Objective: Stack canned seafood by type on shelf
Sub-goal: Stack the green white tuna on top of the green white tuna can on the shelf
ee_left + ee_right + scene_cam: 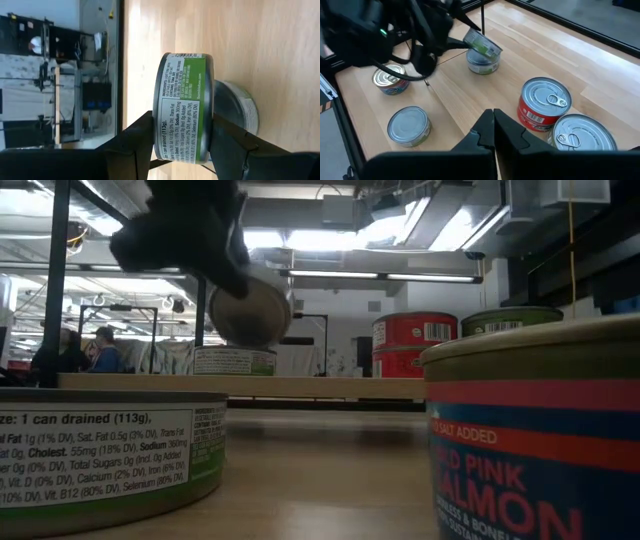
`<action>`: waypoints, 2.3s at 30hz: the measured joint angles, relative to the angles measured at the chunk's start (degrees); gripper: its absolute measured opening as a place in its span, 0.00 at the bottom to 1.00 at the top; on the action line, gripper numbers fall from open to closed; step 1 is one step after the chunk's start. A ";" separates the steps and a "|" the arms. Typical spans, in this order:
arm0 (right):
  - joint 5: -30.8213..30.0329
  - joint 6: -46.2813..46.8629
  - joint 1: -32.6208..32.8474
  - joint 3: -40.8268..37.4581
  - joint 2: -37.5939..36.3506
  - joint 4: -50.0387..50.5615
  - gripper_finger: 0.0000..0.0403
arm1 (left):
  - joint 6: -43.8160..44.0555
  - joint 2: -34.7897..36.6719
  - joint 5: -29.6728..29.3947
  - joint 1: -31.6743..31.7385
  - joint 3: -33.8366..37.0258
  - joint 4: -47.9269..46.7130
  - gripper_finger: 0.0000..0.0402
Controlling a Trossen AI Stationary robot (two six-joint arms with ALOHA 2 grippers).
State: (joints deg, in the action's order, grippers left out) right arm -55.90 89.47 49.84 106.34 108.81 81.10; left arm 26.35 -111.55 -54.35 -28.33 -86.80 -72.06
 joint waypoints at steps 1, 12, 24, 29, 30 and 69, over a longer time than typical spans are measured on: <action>0.00 0.00 0.00 0.00 0.00 0.00 0.01 | -0.19 -0.53 -0.06 0.32 0.00 0.12 0.38; 0.02 -0.01 0.00 0.00 0.00 0.09 0.01 | -0.70 -1.79 0.21 1.05 -0.09 -1.38 0.38; 0.07 -0.02 -0.01 0.00 0.00 0.04 0.01 | -0.82 -1.75 1.61 0.06 0.02 -3.08 0.38; 0.24 -0.04 0.00 0.00 0.00 0.04 0.01 | -0.72 -1.77 1.99 0.08 0.09 -4.19 0.38; 0.26 -0.03 0.00 0.00 0.00 0.04 0.01 | -0.70 -1.75 2.01 0.08 0.09 -4.18 0.38; 1.51 -1.51 0.00 0.00 0.00 0.02 0.01 | 1.80 -1.95 7.32 2.23 0.22 -0.26 0.58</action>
State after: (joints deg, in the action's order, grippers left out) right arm -54.39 87.96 49.84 106.34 108.81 81.12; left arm 28.15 -113.49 -47.03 -26.10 -86.59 -72.31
